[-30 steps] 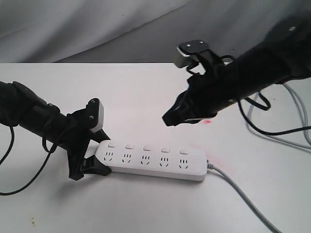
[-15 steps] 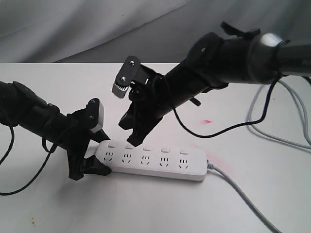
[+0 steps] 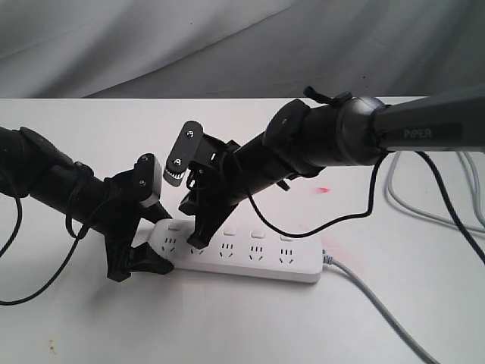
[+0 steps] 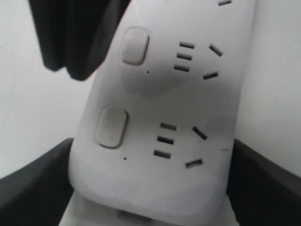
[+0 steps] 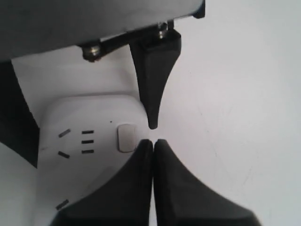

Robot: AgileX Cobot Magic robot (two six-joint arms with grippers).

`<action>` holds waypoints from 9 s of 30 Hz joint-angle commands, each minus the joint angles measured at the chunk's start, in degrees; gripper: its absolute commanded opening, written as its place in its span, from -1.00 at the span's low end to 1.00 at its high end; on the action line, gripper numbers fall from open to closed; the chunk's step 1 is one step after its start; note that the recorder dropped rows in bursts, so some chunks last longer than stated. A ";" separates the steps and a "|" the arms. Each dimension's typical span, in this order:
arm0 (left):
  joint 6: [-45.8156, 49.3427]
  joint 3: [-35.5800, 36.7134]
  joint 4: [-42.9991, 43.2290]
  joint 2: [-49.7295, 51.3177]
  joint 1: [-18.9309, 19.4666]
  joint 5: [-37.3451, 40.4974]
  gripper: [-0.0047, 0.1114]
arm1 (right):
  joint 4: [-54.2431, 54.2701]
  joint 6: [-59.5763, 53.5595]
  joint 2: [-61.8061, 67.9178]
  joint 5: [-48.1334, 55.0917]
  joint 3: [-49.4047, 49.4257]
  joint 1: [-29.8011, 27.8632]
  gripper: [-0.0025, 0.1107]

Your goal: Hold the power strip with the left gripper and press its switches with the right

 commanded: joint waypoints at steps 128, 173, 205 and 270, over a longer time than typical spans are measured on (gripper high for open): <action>-0.37 0.00 0.56 0.25 0.03 0.33 -0.05 | 4.76 -4.28 8.64 -6.42 0.06 2.17 -0.38; -0.21 0.00 0.56 0.25 0.03 0.33 -0.05 | 5.43 -3.25 2.44 -4.20 -0.05 0.92 -0.39; -0.44 0.00 0.56 0.25 0.03 0.33 -0.05 | 1.30 -3.66 -5.38 0.14 6.23 -3.05 -0.39; -0.23 0.00 0.56 0.25 0.03 0.33 -0.05 | 7.75 -9.69 0.65 -2.99 6.23 -1.35 -0.42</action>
